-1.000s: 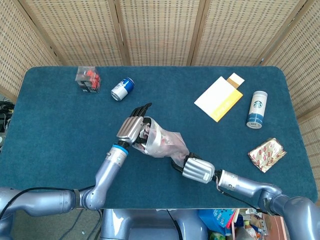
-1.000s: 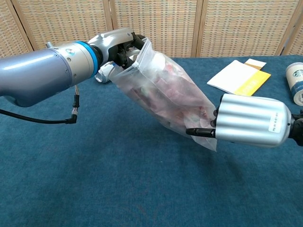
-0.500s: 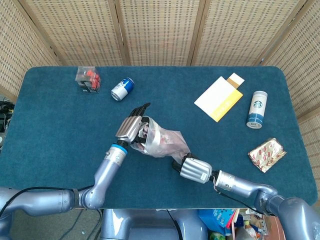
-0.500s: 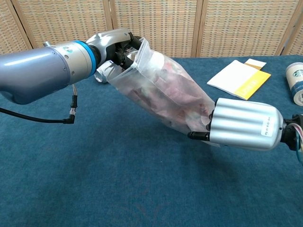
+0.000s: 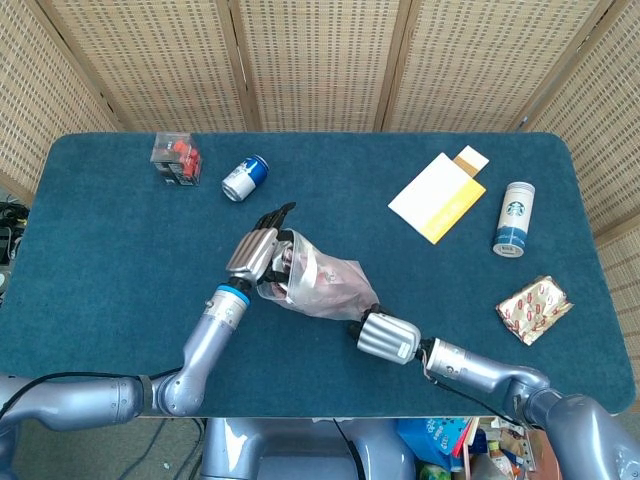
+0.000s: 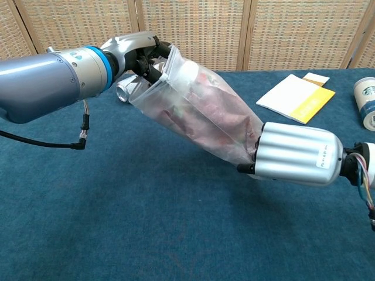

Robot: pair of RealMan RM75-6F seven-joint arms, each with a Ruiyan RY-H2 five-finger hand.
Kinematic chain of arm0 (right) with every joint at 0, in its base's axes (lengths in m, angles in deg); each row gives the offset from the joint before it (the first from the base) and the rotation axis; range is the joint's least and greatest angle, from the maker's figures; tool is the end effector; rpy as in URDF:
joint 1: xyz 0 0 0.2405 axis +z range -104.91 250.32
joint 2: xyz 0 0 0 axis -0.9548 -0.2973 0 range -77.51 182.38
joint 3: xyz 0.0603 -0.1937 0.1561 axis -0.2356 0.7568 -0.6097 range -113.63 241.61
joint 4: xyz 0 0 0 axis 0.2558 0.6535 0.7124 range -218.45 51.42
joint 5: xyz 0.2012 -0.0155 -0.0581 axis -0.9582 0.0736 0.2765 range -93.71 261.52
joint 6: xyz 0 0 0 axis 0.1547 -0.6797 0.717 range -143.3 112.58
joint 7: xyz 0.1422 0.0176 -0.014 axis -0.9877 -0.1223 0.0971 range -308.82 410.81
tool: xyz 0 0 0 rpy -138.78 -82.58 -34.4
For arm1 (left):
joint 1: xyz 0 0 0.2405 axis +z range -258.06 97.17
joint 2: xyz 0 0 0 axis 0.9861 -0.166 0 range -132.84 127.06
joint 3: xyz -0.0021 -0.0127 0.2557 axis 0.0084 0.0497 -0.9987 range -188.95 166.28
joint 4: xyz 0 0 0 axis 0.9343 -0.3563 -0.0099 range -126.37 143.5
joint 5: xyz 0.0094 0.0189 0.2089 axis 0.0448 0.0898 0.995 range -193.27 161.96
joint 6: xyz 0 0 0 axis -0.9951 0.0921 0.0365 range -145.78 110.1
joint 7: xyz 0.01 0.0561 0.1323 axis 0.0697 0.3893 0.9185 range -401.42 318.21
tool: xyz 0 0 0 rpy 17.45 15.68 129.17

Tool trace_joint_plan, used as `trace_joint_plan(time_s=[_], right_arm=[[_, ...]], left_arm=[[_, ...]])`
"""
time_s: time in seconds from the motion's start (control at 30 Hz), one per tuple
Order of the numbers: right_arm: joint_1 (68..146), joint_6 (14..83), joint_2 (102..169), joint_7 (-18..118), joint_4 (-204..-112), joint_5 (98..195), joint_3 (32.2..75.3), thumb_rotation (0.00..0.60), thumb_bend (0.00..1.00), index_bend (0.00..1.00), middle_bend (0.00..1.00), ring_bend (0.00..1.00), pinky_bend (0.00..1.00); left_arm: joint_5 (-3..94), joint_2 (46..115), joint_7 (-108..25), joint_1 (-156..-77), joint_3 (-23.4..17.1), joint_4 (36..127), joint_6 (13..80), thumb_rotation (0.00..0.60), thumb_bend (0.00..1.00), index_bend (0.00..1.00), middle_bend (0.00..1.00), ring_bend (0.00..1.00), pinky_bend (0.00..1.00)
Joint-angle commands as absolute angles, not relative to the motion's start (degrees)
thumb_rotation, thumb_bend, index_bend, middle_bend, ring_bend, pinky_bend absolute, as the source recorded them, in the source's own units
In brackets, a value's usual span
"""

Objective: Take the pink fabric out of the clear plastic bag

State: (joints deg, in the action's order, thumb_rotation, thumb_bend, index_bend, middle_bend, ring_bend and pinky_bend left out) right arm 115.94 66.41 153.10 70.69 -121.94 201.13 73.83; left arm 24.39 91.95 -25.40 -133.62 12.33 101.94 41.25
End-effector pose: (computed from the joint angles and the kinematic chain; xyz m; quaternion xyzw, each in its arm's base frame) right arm -0.1921 -0.3064 -0.0424 0.8524 0.2154 0.3553 0.3174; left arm -0.0364 0.3637 -0.0196 -0.6029 -0.5515 -0.4787 0.3213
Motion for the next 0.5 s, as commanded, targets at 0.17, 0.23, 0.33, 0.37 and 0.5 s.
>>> trace_joint_plan(time_s=[0.17,0.23,0.33,0.37,0.5], right_arm=[[115.91,67.55,154.32,68.69,-119.84,201.33,74.65,0.600,0.60,0.72,0.87,0.88,1.00],[115.95,68.06,154.64,67.98,-119.10,201.57,75.00,0.600,0.71,0.76,0.88,0.88,1.00],[116.05,68.80,155.03,67.15,-118.08,201.73,75.31,0.600,0.84,0.80,0.88,0.88,1.00],[116.12,69.07,155.08,66.96,-117.86,201.83,75.41,0.600,0.86,0.80,0.89,0.88,1.00],[116.26,69.83,155.04,66.71,-117.25,202.14,75.74,0.600,0.90,0.82,0.90,0.89,1.00]], left_arm=[[24.81,91.73,-26.31,-133.52,11.88,101.58,40.87,0.600,0.44,0.77,0.00,0.00,0.00],[24.99,91.67,-26.61,-133.47,11.83,101.52,40.87,0.600,0.44,0.77,0.00,0.00,0.00],[25.36,91.62,-26.96,-133.44,11.69,101.38,40.94,0.600,0.44,0.77,0.00,0.00,0.00],[25.51,91.62,-27.13,-133.41,11.68,101.35,40.96,0.600,0.44,0.77,0.00,0.00,0.00],[25.91,91.60,-27.62,-133.29,11.62,101.09,41.03,0.600,0.44,0.77,0.00,0.00,0.00]])
